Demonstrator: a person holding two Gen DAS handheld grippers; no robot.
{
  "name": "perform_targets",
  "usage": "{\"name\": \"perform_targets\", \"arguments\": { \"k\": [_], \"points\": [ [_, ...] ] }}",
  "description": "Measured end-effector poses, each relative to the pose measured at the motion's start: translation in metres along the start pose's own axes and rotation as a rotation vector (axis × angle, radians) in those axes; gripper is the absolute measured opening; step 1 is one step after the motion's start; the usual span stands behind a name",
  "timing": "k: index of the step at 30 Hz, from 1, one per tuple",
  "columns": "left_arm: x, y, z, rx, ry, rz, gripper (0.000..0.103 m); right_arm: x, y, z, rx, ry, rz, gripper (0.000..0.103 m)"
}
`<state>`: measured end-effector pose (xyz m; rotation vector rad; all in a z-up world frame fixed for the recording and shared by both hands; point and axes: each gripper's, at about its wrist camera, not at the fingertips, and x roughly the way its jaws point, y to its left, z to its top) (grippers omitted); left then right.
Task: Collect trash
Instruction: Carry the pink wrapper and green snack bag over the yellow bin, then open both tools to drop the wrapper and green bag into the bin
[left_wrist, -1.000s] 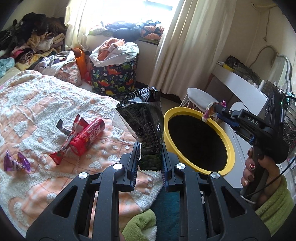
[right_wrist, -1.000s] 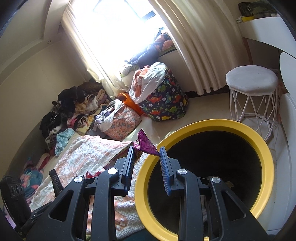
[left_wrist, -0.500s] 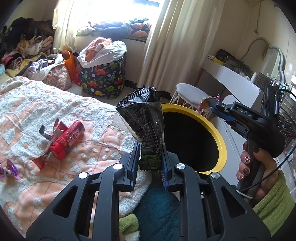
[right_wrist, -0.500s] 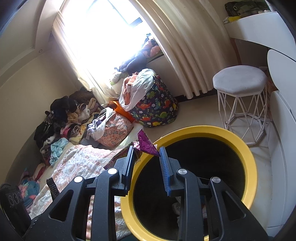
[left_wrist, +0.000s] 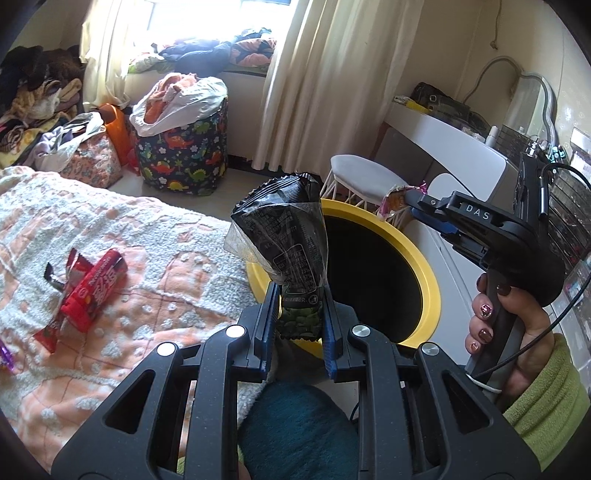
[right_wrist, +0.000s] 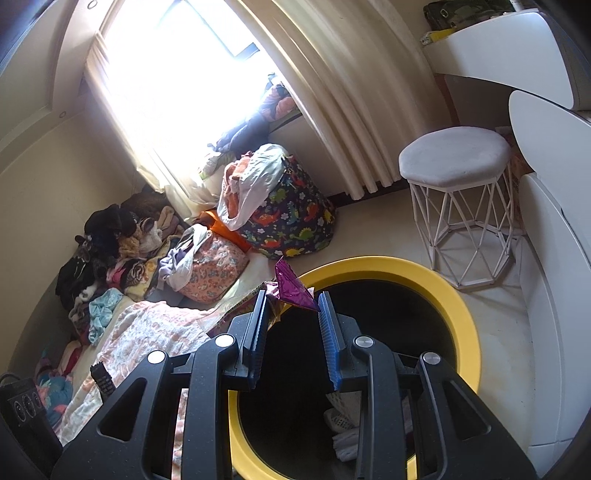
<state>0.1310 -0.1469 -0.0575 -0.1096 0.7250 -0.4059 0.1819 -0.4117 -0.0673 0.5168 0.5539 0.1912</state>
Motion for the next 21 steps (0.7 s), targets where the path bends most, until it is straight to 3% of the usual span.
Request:
{"name": "perform_targets", "arguments": {
  "k": [21],
  "points": [
    [0.060, -0.020, 0.010, 0.041, 0.083, -0.022, 0.015, 0.014, -0.025, -0.006, 0.057, 0.063, -0.082, 0.026]
  ]
}}
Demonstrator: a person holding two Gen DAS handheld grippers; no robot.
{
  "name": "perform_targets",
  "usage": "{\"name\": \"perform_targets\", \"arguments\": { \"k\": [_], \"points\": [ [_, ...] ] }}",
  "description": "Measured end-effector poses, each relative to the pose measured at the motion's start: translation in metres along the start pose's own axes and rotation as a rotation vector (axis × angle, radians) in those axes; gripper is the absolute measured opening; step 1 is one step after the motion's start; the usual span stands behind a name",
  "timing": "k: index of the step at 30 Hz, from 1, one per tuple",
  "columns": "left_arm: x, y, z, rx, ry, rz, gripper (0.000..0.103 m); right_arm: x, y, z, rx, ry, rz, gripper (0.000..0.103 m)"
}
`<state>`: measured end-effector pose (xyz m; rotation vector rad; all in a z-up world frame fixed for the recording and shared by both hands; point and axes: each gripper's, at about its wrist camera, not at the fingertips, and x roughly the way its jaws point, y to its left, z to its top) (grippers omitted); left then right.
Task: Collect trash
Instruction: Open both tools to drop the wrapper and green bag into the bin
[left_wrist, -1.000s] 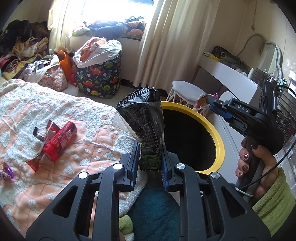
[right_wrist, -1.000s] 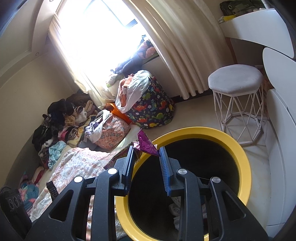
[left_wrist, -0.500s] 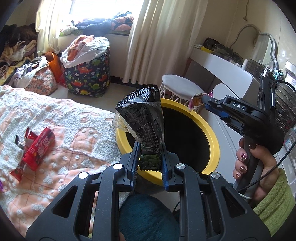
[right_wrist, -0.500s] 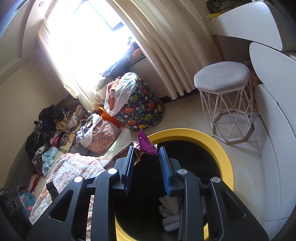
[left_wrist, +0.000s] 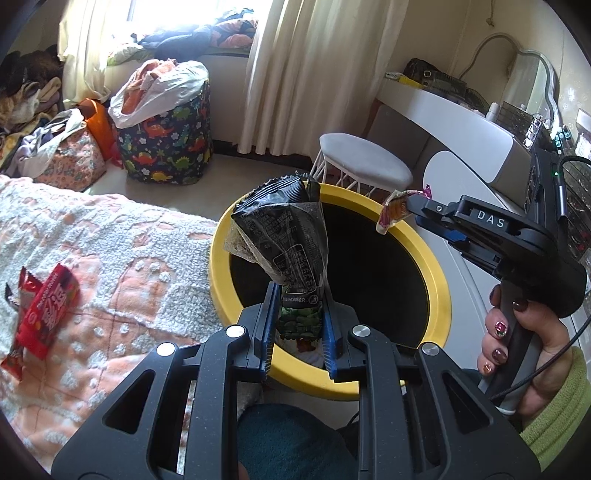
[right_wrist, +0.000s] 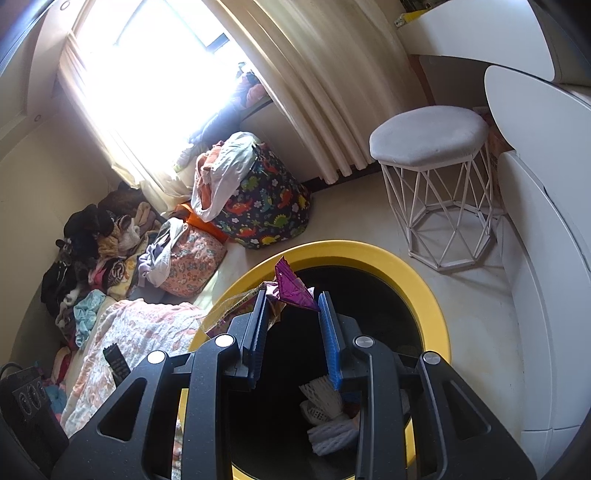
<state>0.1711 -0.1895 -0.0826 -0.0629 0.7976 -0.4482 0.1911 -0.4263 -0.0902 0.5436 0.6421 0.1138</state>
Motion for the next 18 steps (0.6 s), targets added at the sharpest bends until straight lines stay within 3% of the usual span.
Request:
{"name": "perform_targets", "arguments": {
  "k": [9, 11, 14, 16, 18],
  "points": [
    [0.026, 0.004, 0.003, -0.036, 0.052, -0.044, 0.018, 0.007, -0.008, -0.003, 0.042, 0.035, -0.008, 0.028],
    [0.028, 0.005, 0.004, -0.038, 0.050, -0.061, 0.021, 0.009, -0.009, -0.003, 0.056, 0.045, 0.005, 0.035],
    [0.024, 0.009, 0.004, -0.056, 0.027, -0.078, 0.044, 0.012, -0.011, -0.005, 0.090, 0.068, 0.029, 0.046],
    [0.020, 0.010, 0.005, -0.064, 0.004, -0.077, 0.067, 0.012, -0.009, -0.005, 0.085, 0.067, 0.019, 0.049],
    [0.013, 0.011, 0.005, -0.069, -0.022, -0.081, 0.079, 0.011, -0.007, -0.005, 0.084, 0.062, 0.016, 0.055]
  ]
}}
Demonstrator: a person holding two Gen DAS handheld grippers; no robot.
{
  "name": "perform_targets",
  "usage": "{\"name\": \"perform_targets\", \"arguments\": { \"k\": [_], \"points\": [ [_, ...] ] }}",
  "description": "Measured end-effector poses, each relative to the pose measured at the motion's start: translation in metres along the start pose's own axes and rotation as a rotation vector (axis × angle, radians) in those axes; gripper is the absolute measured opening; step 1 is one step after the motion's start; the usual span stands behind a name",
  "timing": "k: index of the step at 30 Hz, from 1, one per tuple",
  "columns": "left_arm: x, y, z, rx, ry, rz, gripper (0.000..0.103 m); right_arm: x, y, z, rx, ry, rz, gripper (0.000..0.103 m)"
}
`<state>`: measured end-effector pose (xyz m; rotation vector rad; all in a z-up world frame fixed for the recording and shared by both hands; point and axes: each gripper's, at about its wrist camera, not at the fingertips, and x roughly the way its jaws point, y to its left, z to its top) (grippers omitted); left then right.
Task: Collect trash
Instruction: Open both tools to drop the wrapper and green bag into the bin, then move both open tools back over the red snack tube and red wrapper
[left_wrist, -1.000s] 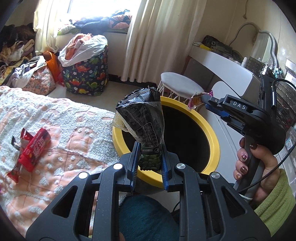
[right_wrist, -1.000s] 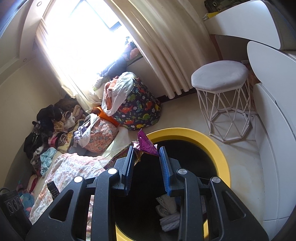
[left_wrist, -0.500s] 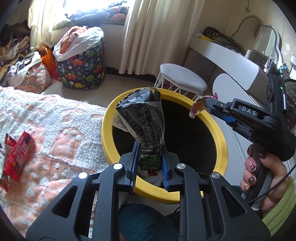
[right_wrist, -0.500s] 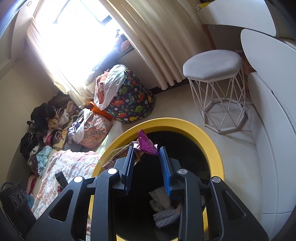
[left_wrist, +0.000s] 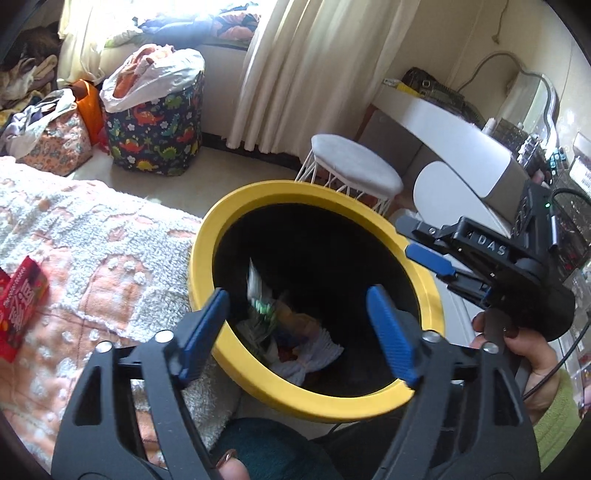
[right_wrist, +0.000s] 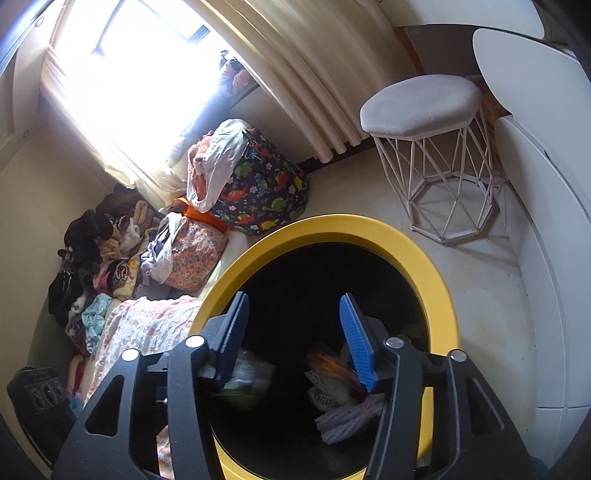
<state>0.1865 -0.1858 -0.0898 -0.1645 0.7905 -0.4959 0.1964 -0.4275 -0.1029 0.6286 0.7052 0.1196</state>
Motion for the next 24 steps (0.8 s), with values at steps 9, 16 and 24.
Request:
{"name": "perform_targets", "arguments": {
  "k": [9, 16, 24],
  "points": [
    [-0.025, 0.005, -0.002, -0.019, -0.061, 0.049, 0.092, -0.003, 0.013, 0.000, -0.047, -0.030, -0.020, 0.067],
    [-0.049, 0.018, -0.002, -0.032, -0.106, 0.121, 0.092, -0.007, 0.030, -0.002, -0.095, -0.047, -0.007, 0.073],
    [-0.077, 0.032, -0.004, -0.041, -0.162, 0.191, 0.092, -0.012, 0.062, -0.009, -0.195, -0.058, 0.029, 0.076]
  ]
}}
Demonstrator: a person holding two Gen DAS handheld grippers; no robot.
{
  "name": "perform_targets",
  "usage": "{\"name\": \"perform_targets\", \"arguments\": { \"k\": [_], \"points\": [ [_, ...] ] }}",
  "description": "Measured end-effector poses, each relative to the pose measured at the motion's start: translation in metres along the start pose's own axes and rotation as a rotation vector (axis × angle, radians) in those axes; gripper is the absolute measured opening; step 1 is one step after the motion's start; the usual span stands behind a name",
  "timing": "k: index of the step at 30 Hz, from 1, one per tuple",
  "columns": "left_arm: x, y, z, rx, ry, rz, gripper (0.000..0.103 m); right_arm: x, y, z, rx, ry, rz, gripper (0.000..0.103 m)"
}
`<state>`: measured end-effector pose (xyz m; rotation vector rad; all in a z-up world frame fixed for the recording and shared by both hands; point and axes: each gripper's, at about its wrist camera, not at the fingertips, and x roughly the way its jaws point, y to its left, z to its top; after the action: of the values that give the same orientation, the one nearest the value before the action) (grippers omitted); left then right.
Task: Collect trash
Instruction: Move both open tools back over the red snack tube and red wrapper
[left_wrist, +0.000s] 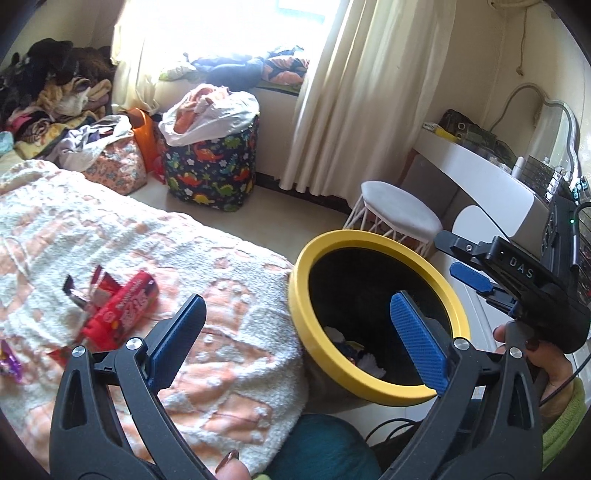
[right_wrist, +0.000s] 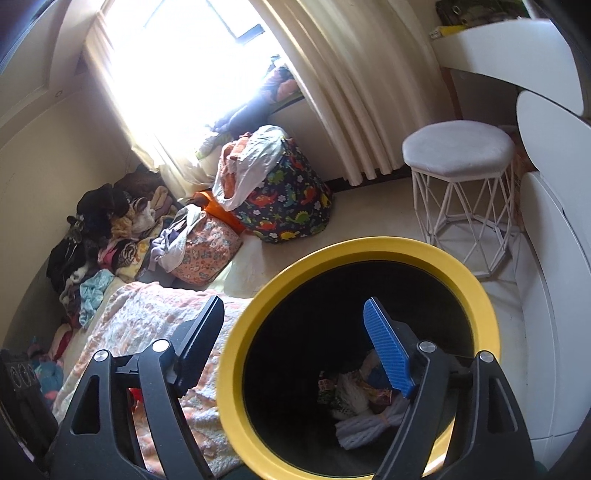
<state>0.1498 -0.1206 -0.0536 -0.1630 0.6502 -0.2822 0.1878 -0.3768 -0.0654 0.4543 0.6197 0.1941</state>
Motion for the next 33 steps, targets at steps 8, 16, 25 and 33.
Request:
{"name": "perform_targets", "arguments": {
  "k": [8, 16, 25, 33],
  "points": [
    [-0.015, 0.024, 0.004, -0.033, -0.030, 0.050, 0.092, -0.003, 0.033, -0.005, -0.080, -0.005, 0.046, 0.076],
    [-0.030, 0.053, 0.004, -0.087, -0.057, 0.092, 0.092, -0.001, 0.058, -0.016, -0.162, 0.014, 0.066, 0.077],
    [-0.044, 0.085, -0.004, -0.140, -0.062, 0.141, 0.092, 0.001, 0.081, -0.029, -0.218, 0.037, 0.086, 0.077],
    [-0.045, 0.120, -0.017, -0.171, 0.002, 0.188, 0.092, 0.006, 0.099, -0.042, -0.258, 0.071, 0.107, 0.077]
  ]
}}
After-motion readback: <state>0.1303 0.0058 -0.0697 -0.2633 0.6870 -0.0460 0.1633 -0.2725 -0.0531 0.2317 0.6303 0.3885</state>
